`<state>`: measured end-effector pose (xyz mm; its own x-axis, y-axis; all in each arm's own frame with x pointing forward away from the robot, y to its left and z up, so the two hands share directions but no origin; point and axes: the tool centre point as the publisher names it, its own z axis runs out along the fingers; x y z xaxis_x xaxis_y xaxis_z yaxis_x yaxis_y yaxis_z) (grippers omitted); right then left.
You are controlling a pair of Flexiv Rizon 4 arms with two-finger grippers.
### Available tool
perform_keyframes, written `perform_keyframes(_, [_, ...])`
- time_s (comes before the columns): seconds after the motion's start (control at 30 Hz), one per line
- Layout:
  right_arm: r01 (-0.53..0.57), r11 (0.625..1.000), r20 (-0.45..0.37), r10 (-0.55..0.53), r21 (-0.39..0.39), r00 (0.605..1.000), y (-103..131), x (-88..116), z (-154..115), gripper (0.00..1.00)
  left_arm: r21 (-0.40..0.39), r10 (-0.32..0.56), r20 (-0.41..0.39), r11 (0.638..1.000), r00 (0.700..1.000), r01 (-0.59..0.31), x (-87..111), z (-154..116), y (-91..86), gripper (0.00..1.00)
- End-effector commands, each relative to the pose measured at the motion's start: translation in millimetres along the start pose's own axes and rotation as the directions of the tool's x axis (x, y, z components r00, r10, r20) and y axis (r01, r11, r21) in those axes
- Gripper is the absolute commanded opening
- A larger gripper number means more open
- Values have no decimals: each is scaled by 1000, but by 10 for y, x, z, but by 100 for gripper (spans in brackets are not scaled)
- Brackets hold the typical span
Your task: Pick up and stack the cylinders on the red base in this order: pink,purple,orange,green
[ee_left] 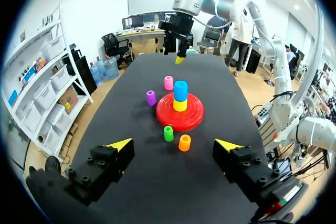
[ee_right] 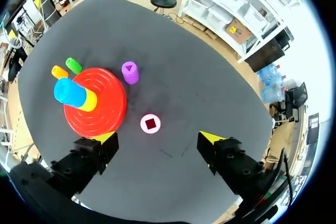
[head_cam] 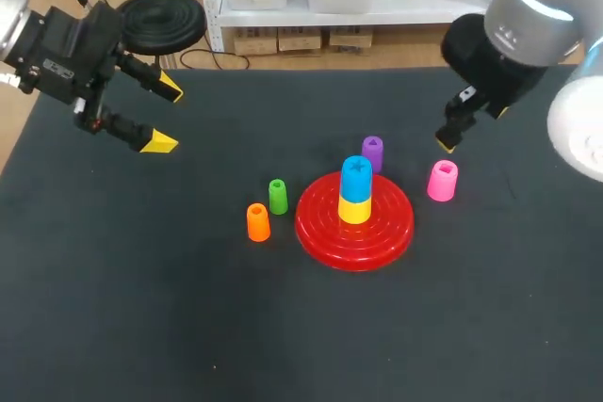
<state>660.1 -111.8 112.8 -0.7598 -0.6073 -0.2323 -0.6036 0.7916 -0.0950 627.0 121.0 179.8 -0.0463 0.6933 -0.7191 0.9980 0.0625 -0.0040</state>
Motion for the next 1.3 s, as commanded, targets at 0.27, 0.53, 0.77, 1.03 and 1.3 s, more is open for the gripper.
perform_keyframes(0.27, [85, 992, -46, -89, -93, 995, 53, 21, 128, 100, -3, 1, 0, 1000, 1000, -1, 4, 2, -9, 100])
perform_keyframes(0.53, [167, 983, -63, -172, -82, 983, 189, -22, 217, 100, -3, 1, 0, 1000, 1000, -1, 4, 2, -9, 100])
perform_keyframes(0.77, [186, 979, -115, -195, -83, 974, 224, 13, 381, 100, -3, 1, 0, 1000, 1000, -1, 4, 2, -9, 100])
perform_keyframes(1.03, [142, 983, -134, -156, -113, 979, 195, 145, 541, 100, -3, 1, 0, 1000, 1000, -1, 4, 2, -9, 100])
perform_keyframes(1.3, [127, 985, -126, -142, -118, 982, 175, 163, 603, 100, -3, 1, 0, 1000, 1000, -1, 4, 2, -9, 100])
